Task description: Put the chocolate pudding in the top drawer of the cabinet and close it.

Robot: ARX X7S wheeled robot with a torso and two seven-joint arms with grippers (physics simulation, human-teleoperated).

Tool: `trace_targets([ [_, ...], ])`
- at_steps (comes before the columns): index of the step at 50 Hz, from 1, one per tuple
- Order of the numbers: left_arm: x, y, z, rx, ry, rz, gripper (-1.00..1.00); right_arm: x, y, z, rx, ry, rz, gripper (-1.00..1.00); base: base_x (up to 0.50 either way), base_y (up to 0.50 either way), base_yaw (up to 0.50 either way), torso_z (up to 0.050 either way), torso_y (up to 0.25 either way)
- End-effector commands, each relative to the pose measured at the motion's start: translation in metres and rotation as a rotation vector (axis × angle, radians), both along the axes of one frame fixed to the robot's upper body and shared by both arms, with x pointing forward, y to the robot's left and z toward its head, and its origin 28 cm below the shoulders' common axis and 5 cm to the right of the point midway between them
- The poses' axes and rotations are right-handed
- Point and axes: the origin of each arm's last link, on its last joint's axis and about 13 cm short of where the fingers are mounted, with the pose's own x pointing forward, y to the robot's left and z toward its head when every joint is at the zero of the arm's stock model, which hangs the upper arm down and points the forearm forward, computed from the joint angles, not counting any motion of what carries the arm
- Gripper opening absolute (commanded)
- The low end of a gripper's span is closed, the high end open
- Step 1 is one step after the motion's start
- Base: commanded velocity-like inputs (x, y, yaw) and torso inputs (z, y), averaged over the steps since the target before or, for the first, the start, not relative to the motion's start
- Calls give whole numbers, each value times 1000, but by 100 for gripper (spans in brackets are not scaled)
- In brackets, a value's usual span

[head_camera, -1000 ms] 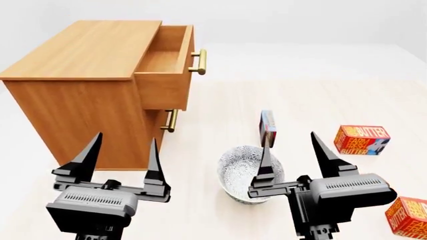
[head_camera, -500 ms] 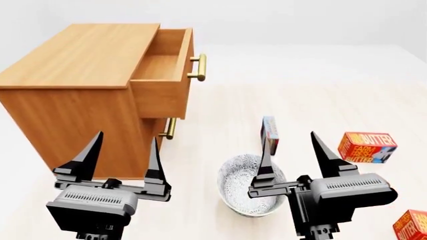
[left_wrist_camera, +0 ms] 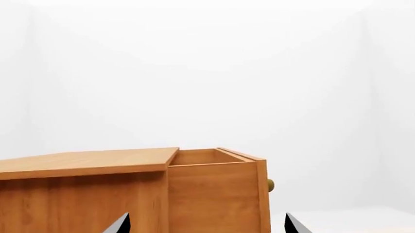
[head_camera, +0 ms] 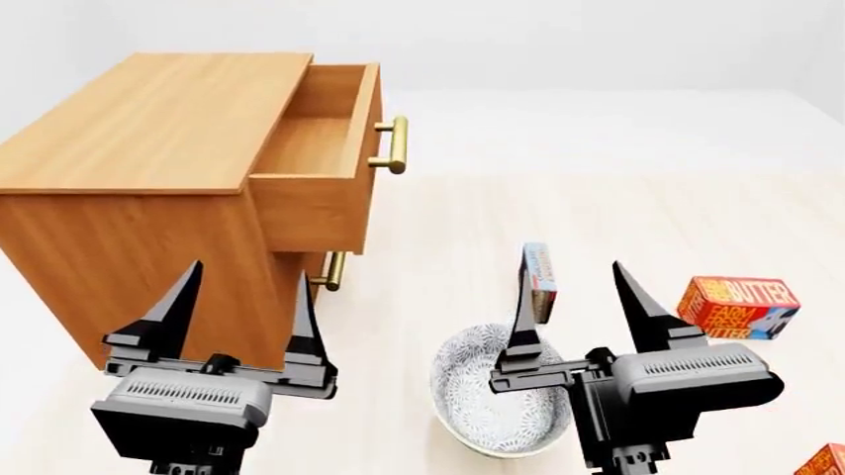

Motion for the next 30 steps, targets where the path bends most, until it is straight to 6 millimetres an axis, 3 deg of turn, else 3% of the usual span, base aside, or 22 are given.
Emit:
trace_targets([
  [1, 0, 1, 0, 2, -2, 5, 100, 0, 0, 0, 0, -1, -1, 100, 102, 0, 0, 0, 0],
  [30, 1, 1, 1, 7, -12, 8, 100, 2, 0, 1, -2, -3, -3, 100, 99, 0, 0, 0, 1],
])
